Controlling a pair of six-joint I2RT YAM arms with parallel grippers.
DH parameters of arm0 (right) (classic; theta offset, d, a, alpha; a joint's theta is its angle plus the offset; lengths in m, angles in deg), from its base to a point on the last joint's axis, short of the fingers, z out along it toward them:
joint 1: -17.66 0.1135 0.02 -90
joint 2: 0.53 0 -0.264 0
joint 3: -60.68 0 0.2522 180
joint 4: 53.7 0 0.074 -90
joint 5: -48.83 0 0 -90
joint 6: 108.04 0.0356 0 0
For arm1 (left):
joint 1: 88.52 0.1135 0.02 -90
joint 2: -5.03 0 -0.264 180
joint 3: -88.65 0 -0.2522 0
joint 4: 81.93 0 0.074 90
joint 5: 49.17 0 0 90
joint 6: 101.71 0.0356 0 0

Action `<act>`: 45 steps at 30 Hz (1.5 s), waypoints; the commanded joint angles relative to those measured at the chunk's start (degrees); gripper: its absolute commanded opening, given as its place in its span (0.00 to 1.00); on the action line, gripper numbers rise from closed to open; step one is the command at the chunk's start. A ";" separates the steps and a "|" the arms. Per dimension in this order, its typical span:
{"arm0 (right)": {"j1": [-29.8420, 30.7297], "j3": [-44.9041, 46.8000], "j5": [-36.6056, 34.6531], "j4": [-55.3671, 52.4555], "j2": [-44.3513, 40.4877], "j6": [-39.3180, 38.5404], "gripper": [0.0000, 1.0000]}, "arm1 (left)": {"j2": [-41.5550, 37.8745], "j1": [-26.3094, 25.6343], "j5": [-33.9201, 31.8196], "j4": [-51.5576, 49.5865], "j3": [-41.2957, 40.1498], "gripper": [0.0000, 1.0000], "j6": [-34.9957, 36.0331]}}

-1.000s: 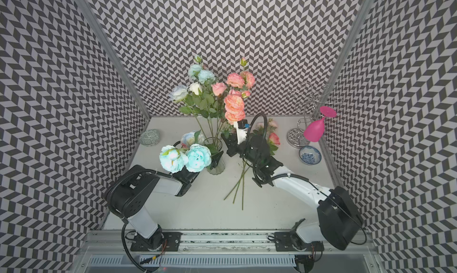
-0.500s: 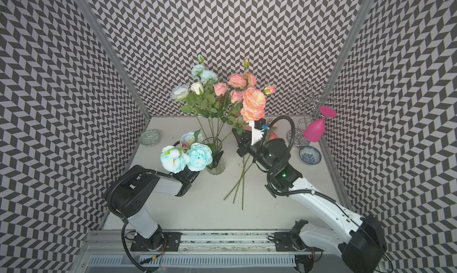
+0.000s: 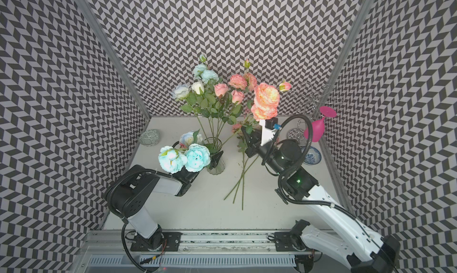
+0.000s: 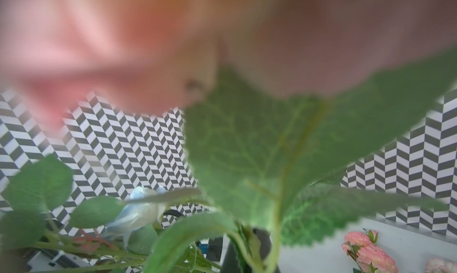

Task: Pick out pink flowers from the vase
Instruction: Pick up the flower from the vase, then place the flower at the center of the board.

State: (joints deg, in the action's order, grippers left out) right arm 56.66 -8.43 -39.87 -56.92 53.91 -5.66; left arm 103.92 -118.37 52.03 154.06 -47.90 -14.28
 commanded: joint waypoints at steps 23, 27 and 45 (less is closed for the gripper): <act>-15.62 -6.70 9.26 -29.96 1.49 10.91 0.00 | 2.46 0.85 -0.48 -7.00 -1.75 0.00 -2.76; -15.97 -7.94 17.10 -33.60 6.28 10.88 0.00 | 2.36 0.84 -0.30 -7.13 -1.76 0.00 -2.54; -20.02 -2.89 23.07 -26.60 27.86 14.09 0.00 | 2.01 0.75 -0.48 -7.68 -1.67 0.00 -2.54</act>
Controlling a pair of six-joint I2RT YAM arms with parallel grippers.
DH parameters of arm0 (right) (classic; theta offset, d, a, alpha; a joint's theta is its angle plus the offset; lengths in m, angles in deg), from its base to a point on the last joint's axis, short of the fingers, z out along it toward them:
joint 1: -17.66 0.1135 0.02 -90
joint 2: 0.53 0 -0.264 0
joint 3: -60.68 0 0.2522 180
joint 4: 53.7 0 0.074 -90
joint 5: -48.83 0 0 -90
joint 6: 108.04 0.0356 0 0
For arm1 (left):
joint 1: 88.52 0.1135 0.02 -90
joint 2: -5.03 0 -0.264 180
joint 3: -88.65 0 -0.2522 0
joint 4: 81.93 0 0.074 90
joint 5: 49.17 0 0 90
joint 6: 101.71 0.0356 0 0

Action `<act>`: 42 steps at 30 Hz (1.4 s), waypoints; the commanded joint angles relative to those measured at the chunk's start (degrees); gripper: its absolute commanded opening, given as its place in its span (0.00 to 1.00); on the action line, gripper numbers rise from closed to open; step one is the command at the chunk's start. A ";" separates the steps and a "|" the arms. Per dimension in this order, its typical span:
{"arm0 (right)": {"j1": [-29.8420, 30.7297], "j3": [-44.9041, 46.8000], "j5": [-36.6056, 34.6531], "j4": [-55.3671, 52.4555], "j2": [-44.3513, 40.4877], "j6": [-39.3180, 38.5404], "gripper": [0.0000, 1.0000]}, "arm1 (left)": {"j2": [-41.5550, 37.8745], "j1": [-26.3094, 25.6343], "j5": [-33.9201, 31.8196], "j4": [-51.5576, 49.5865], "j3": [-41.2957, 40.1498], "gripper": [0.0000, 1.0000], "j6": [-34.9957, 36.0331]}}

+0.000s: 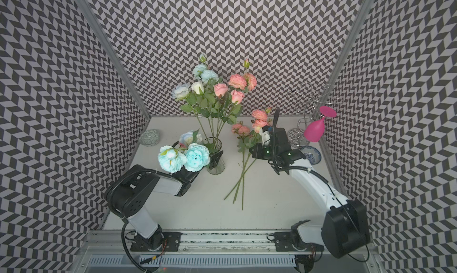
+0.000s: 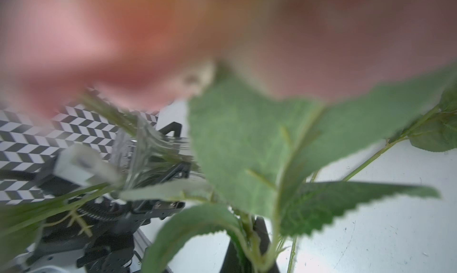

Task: Pick out pink flowers from the vase
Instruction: Place the flower at the center of the board.

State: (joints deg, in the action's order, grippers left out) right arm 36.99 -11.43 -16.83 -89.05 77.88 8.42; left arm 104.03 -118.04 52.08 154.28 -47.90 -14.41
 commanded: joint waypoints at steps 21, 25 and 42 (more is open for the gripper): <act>-0.61 2.04 -11.94 21.51 14.35 1.34 0.45 | 1.26 0.43 -0.26 -7.94 -1.81 0.00 -1.19; -0.45 7.16 -7.42 31.43 5.58 1.24 0.42 | 1.46 0.37 0.32 -8.21 -1.66 0.00 -1.22; 9.94 3.01 1.34 49.68 4.21 -2.64 0.43 | 0.88 0.16 0.38 -8.28 -1.81 0.00 -1.14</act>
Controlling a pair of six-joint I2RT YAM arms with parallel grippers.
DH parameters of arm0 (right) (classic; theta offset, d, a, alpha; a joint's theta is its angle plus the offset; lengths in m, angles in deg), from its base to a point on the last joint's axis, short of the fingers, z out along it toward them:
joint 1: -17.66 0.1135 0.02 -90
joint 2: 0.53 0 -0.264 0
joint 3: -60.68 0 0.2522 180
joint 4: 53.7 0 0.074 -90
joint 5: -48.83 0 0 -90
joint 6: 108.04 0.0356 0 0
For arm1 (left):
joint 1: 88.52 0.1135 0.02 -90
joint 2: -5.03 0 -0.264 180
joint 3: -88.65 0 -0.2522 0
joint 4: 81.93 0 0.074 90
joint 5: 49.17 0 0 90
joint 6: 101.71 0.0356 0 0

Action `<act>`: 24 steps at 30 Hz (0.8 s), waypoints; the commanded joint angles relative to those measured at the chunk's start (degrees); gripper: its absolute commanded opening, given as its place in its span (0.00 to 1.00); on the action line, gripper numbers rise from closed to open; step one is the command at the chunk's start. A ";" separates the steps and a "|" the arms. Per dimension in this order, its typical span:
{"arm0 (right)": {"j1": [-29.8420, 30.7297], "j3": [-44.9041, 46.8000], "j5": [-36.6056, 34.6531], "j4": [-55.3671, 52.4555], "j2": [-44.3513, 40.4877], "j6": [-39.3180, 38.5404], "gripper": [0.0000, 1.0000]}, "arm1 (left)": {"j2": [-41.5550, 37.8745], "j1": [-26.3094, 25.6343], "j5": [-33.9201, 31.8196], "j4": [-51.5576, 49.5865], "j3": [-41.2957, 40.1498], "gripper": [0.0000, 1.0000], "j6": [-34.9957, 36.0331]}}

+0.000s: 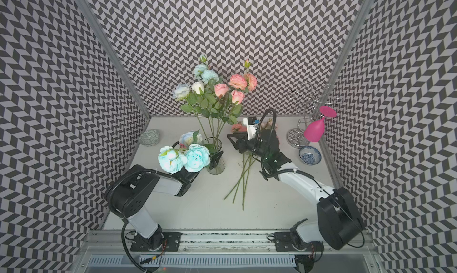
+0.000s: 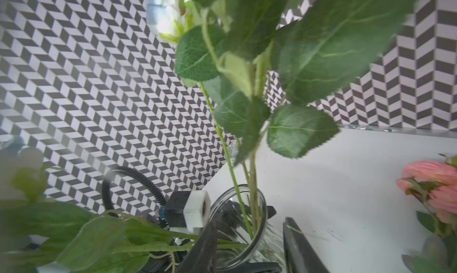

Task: Pick out pink flowers from the vase
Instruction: Place the flower at the center of the board, then pick up the flower from the vase.

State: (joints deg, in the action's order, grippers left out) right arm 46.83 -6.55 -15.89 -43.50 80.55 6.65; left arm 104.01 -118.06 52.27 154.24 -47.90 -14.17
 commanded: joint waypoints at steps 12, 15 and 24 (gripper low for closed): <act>1.39 -6.46 1.20 8.76 7.57 1.48 0.38 | 0.82 0.29 -0.10 -8.32 -1.84 0.00 -1.25; 2.36 -7.03 1.88 9.52 8.27 1.93 0.38 | 0.71 0.35 -0.18 -8.41 -1.90 0.00 -1.09; 3.19 -10.77 0.55 8.61 11.35 0.75 0.27 | 0.51 0.43 -0.21 -8.58 -1.94 0.00 -1.29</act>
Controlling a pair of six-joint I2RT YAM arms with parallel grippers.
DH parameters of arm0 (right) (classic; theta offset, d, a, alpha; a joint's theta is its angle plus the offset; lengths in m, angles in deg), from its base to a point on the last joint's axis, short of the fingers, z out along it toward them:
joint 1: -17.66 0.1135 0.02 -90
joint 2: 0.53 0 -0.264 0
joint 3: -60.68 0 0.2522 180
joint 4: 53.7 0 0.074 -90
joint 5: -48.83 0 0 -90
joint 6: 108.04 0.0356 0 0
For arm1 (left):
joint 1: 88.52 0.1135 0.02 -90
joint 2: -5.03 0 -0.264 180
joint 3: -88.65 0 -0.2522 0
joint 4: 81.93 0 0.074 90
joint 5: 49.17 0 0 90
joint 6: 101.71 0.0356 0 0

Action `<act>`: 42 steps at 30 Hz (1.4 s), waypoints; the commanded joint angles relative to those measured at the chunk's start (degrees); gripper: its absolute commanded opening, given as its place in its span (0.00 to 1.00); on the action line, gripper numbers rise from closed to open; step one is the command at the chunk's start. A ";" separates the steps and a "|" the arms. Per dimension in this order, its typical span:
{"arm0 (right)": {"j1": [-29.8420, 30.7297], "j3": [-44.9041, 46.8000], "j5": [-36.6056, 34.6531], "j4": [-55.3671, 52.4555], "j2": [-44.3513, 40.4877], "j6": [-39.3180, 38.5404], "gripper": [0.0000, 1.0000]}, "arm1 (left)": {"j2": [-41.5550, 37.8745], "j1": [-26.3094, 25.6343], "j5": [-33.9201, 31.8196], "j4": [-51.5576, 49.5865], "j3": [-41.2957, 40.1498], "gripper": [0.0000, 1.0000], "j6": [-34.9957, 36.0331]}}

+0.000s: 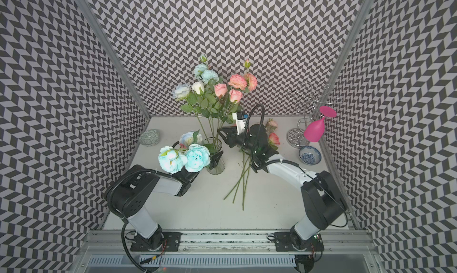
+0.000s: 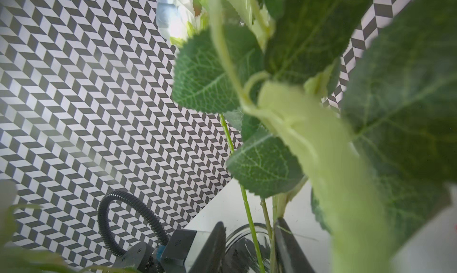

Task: Pick out pink flowers from the vase
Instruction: Pick up the flower from the vase.

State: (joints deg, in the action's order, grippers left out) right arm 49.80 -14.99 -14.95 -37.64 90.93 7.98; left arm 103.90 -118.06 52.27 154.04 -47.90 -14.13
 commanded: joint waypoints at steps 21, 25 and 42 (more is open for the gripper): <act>0.20 3.52 -5.34 -0.03 -5.74 -2.97 0.20 | 1.37 0.52 0.24 -8.12 -1.73 0.00 -2.07; 0.16 2.73 -5.76 1.43 -4.29 -2.82 0.30 | 1.33 0.54 0.29 -8.28 -1.66 0.00 -1.84; 0.07 -2.28 -5.65 3.32 1.66 -2.64 0.19 | 0.69 0.57 -0.36 -8.92 -1.84 0.00 -1.07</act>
State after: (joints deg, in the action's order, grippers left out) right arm 49.78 -15.91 -19.96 -38.60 92.16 5.38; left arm 103.81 -118.00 52.29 153.82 -47.90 -14.11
